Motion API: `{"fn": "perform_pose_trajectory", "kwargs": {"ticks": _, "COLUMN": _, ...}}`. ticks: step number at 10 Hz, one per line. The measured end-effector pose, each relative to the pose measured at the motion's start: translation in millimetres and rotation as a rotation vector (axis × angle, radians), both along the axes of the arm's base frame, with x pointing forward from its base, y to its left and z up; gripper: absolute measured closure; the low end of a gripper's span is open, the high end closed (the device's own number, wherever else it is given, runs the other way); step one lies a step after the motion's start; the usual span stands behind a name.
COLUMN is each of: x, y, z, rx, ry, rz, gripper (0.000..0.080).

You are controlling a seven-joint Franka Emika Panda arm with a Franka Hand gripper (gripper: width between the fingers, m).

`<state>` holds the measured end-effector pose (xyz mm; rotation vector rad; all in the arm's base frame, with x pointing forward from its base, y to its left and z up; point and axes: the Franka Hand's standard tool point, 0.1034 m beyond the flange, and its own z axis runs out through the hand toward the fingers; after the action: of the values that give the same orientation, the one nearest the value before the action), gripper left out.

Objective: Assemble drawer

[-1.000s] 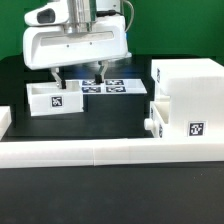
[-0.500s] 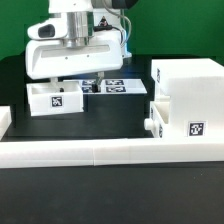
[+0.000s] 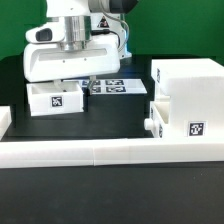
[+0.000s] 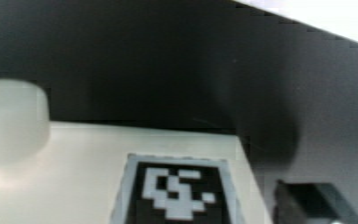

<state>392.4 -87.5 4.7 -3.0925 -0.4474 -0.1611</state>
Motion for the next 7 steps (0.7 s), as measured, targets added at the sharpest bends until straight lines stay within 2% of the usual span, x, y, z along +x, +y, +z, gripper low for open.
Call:
{"fn": "perform_pose_trajectory", "kwargs": {"ticks": 1, "x": 0.1, "y": 0.3, "z": 0.0, "rx": 0.0, "ry": 0.0, "rz": 0.001, "gripper": 0.0516}}
{"fn": "perform_pose_trajectory", "kwargs": {"ticks": 2, "x": 0.6, "y": 1.9, "z": 0.1, "rx": 0.0, "ry": -0.001, "rz": 0.005, "gripper": 0.0656}}
{"fn": "perform_pose_trajectory", "kwargs": {"ticks": 3, "x": 0.9, "y": 3.4, "z": -0.1, "rx": 0.0, "ry": -0.002, "rz": 0.009, "gripper": 0.0656}}
{"fn": "perform_pose_trajectory", "kwargs": {"ticks": 4, "x": 0.9, "y": 3.4, "z": -0.1, "rx": 0.0, "ry": -0.001, "rz": 0.009, "gripper": 0.0752}}
{"fn": "perform_pose_trajectory", "kwargs": {"ticks": 7, "x": 2.1, "y": 7.1, "z": 1.2, "rx": 0.002, "ry": 0.001, "rz": 0.018, "gripper": 0.0758}}
